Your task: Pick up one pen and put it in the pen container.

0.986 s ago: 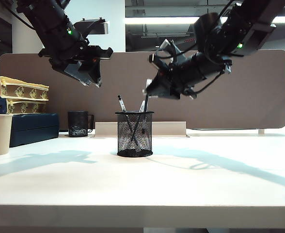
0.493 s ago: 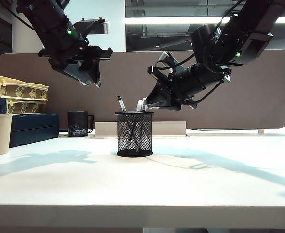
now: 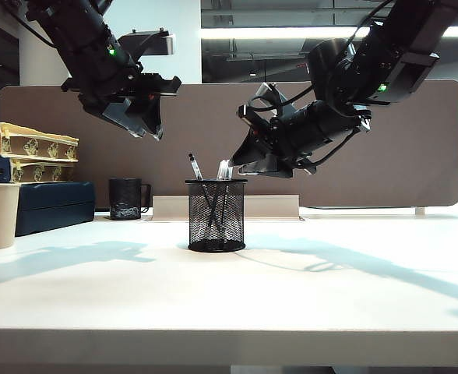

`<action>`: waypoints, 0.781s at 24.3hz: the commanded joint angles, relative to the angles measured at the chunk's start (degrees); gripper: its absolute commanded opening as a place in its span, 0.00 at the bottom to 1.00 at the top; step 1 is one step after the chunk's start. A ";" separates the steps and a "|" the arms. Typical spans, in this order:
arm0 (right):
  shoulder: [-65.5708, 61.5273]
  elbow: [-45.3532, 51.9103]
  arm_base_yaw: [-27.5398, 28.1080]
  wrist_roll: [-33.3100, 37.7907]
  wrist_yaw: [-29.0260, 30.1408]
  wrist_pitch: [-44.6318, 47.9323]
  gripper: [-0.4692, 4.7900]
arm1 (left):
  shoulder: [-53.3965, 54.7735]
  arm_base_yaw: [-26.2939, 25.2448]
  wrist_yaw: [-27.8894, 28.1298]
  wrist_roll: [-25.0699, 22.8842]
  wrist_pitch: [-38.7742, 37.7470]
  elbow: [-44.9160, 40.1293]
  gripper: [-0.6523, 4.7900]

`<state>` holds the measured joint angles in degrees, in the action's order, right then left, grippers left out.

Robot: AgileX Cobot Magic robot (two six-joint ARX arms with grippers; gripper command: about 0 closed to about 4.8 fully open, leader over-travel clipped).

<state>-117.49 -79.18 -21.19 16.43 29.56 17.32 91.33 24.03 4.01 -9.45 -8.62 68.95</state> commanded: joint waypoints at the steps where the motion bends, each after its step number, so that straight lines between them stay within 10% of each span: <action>1: 1.11 -0.33 0.02 -0.17 0.13 1.36 0.34 | -0.24 -0.42 -0.26 -0.22 0.57 0.22 0.42; 19: 8.98 -0.28 3.65 -1.70 1.66 -2.73 0.37 | -3.26 -3.21 -2.97 -0.42 -1.16 0.22 0.42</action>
<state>-109.56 -79.09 -17.78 16.16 30.65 15.70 88.71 20.78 1.28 -9.43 -9.32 68.95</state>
